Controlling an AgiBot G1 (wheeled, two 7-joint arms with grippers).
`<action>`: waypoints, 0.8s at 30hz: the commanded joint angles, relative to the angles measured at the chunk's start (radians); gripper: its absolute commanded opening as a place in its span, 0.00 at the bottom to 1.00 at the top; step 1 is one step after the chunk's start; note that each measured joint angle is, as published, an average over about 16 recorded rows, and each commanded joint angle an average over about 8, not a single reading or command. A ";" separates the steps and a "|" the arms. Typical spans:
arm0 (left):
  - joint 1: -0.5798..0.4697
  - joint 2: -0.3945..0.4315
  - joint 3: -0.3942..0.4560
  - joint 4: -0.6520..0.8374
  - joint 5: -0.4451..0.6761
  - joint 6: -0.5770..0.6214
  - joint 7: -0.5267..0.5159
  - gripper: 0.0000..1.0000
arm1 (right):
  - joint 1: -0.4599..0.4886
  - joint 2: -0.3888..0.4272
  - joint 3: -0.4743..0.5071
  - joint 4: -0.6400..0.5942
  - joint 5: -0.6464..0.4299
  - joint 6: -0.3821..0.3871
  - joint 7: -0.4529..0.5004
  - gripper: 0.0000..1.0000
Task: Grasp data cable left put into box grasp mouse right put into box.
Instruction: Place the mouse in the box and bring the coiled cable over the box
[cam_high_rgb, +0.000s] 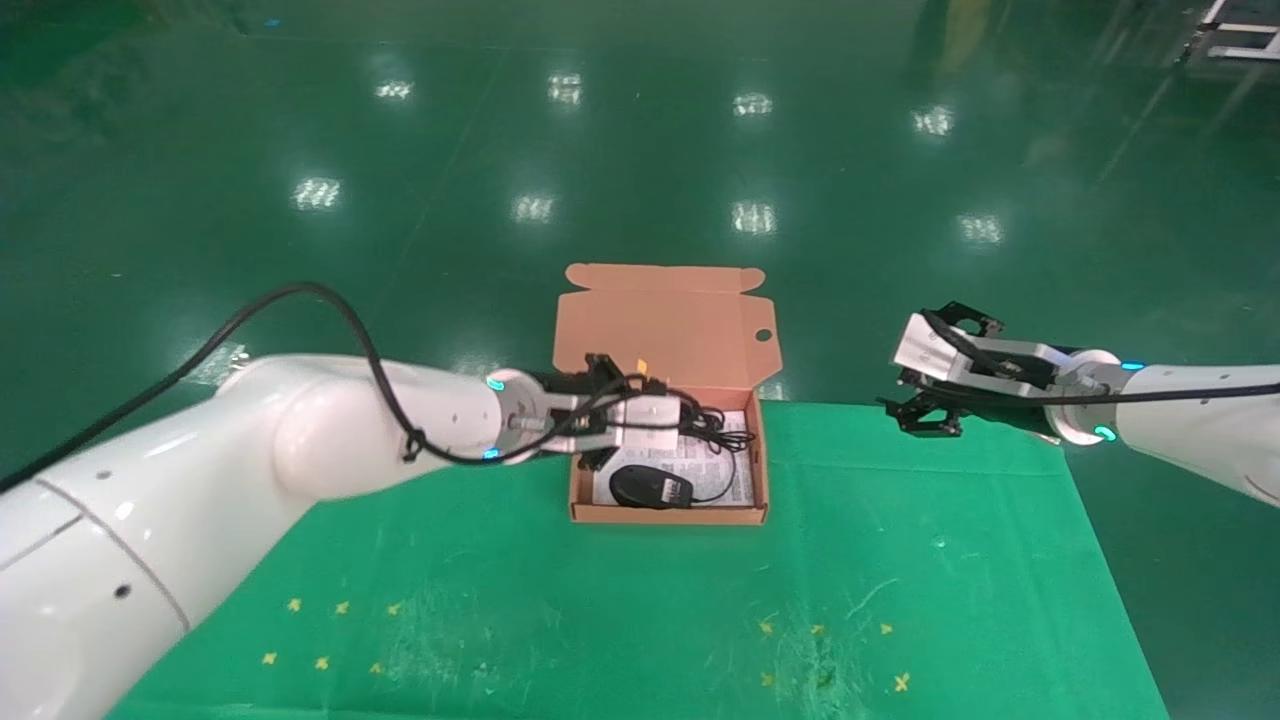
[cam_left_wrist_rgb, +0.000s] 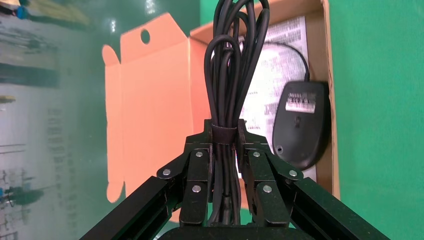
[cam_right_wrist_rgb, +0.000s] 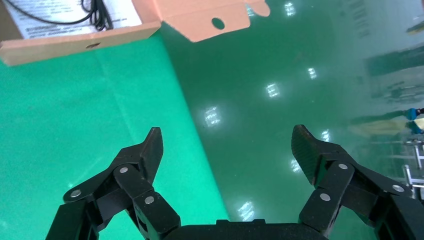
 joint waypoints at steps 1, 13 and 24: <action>0.005 0.000 0.034 -0.014 -0.027 -0.019 -0.005 0.00 | -0.012 0.018 0.002 0.017 0.004 -0.003 0.004 1.00; -0.003 0.001 0.113 -0.016 -0.093 -0.073 -0.020 1.00 | -0.034 0.064 0.002 0.079 0.004 -0.013 0.023 1.00; -0.004 0.000 0.104 -0.015 -0.086 -0.069 -0.018 1.00 | -0.034 0.059 0.001 0.072 0.003 -0.013 0.021 1.00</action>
